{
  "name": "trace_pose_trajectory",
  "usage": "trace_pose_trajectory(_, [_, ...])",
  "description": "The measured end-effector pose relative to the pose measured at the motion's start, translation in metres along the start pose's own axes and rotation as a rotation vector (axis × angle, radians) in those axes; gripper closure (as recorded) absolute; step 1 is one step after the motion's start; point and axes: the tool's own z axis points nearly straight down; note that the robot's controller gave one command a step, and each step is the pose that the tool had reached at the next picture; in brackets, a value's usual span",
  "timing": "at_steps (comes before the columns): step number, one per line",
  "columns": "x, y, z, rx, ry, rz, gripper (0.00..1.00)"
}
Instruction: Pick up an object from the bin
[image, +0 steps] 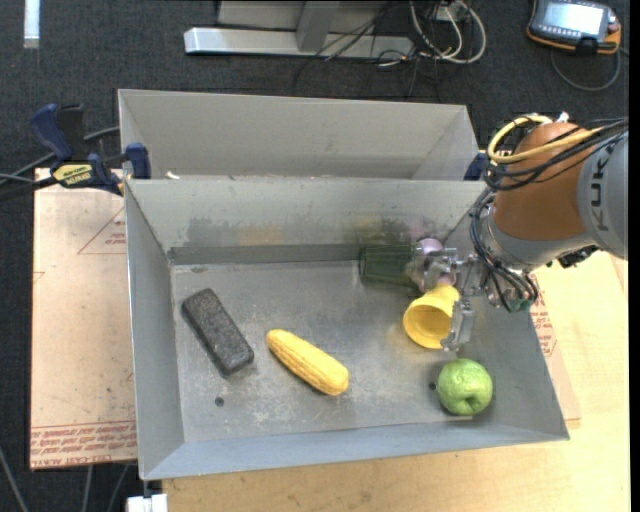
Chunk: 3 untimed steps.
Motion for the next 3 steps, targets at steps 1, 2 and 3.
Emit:
trace_pose_trajectory(1, [-0.002, 0.0, -0.005, 0.001, -0.007, -0.003, 0.0])
trace_pose_trajectory(2, [-0.006, -0.005, 0.034, 0.0, -0.007, 0.06, 0.0])
trace_pose_trajectory(3, [-0.011, -0.003, 0.049, -0.002, -0.001, 0.141, 0.0])
